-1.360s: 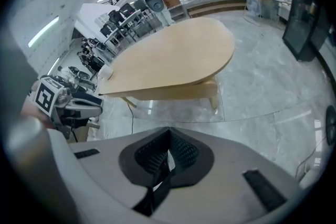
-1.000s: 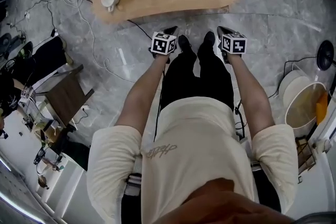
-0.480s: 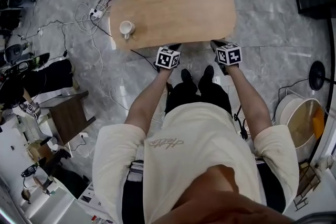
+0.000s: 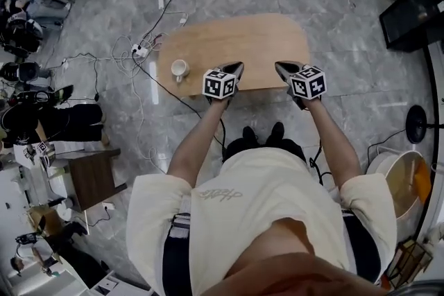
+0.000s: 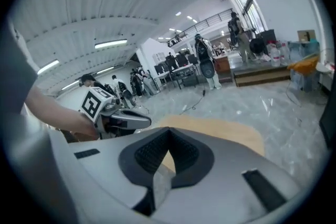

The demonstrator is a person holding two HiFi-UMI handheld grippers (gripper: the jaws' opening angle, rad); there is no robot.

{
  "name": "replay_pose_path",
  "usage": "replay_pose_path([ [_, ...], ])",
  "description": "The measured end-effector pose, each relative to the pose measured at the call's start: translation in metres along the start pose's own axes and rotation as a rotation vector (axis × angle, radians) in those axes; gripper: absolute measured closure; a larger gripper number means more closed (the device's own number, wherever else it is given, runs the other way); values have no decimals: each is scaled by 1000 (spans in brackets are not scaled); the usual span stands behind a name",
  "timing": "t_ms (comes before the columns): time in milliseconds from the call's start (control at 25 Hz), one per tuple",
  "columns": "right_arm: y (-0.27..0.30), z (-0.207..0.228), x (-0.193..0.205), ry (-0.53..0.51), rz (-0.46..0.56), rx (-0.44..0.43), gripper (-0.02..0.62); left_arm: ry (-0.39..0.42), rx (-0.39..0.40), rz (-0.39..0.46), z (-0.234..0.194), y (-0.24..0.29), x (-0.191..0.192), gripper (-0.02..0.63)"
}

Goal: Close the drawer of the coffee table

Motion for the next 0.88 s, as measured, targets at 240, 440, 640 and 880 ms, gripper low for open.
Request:
replay_pose_path([
  [240,-37,-61,-52,-158,169,-41,601,131,-1,176,30,-41,-86,601],
  [440,-80,-91,-91,-199,341,-47,601,265,-7,288,58,-88,-133,601],
  [640,-103,-99,-108,-209,391,-49,601,407,-53,368,66,-121,-178,601],
  [880,-121,-108,-129,-201,451,-73,601,398,-89,471,67,-148,-217,601],
])
Point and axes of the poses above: the fingertips, and each gripper's own axes: y forward along the fingers, z to its right, x out of its underside, the point moved 5 cm from there along -y, backward along the fingers, and after that the axes turned 7 degrees about y, right-handed, at the moved point
